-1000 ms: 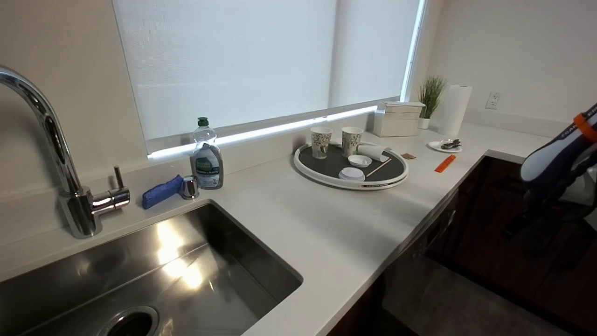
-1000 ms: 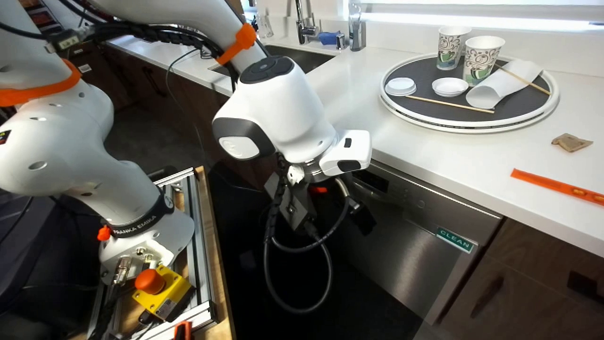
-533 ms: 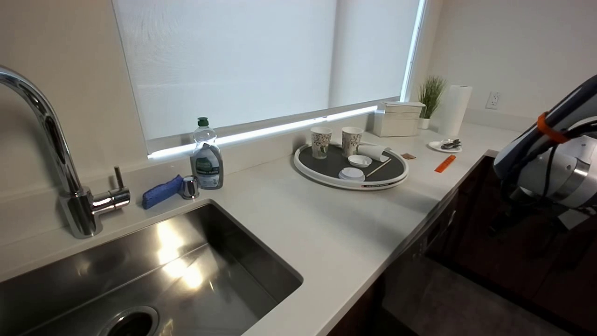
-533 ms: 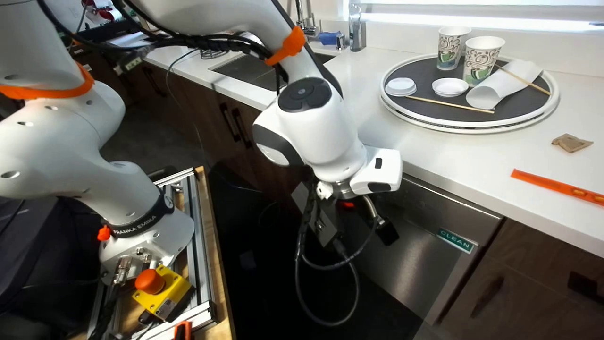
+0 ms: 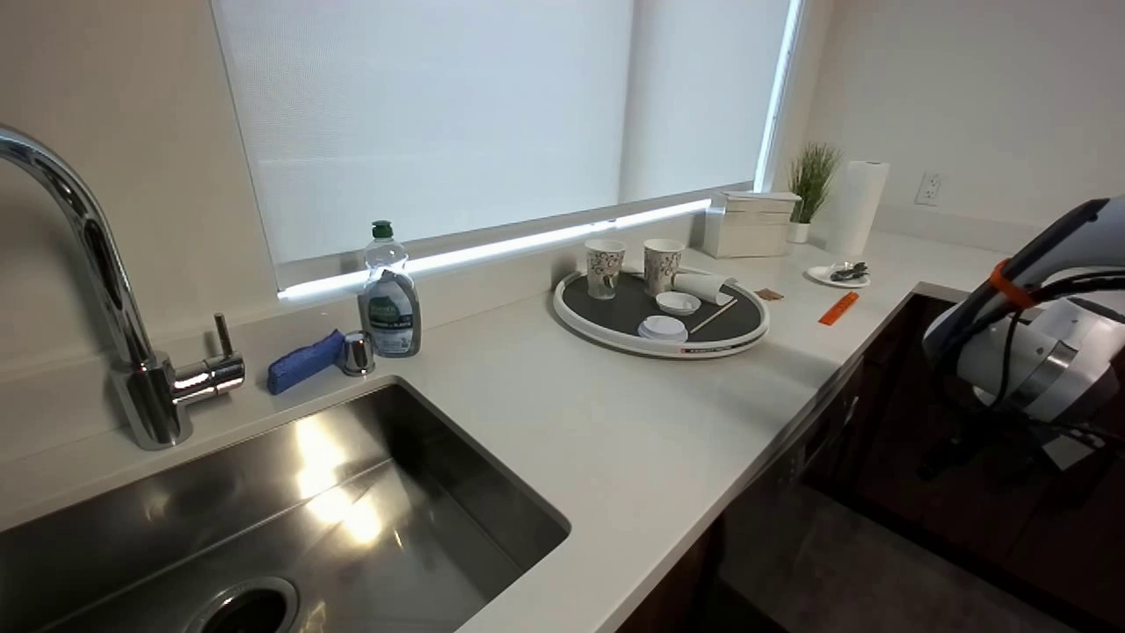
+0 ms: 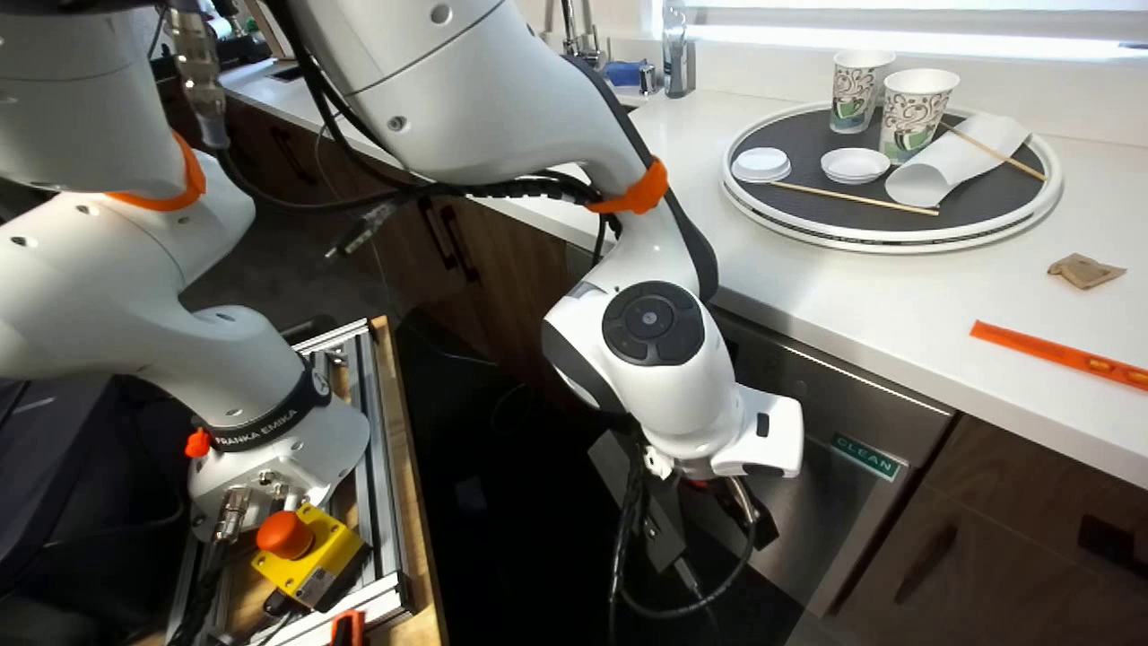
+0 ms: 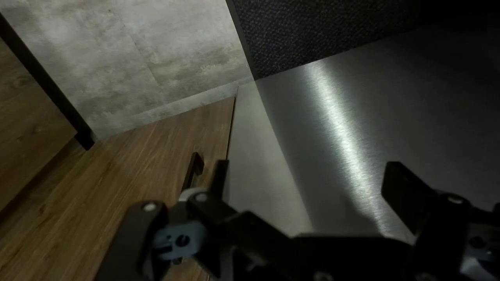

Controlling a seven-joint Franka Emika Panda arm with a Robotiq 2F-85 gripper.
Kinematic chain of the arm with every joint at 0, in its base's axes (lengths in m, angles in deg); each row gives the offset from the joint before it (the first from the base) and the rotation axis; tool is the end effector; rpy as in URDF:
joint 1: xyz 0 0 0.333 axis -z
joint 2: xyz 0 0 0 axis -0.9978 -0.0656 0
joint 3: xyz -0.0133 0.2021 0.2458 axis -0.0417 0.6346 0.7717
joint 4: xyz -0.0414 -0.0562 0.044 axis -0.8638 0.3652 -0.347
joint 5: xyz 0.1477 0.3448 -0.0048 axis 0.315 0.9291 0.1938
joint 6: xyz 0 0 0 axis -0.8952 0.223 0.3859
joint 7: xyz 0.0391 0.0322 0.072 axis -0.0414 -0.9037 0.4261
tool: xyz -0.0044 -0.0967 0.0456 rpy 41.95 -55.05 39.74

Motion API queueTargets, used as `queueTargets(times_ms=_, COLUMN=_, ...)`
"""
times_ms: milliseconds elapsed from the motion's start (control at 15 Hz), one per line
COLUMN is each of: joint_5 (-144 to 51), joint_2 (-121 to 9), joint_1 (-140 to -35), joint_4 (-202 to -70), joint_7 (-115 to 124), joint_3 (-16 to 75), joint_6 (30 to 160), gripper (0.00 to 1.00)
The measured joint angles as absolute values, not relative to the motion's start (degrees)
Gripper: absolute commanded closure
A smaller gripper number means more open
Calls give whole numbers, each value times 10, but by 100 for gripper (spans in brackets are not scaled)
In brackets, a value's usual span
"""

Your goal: Press a button on the dishwasher

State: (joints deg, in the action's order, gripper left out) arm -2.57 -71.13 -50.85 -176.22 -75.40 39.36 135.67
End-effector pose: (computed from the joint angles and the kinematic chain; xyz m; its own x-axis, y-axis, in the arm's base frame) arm 0.4155 -0.2872 0.1356 0.9691 0.0698 0.2366 0.0654 -0.9975 0.0267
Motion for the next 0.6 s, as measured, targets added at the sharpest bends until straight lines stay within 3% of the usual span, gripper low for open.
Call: queueTargets(times_ms=600, joint_5=-26, joint_2=-721, joint_1=-489, joint_4=-1749, joint_7=-764, joint_3=425, joint_6=1357, gripper=0)
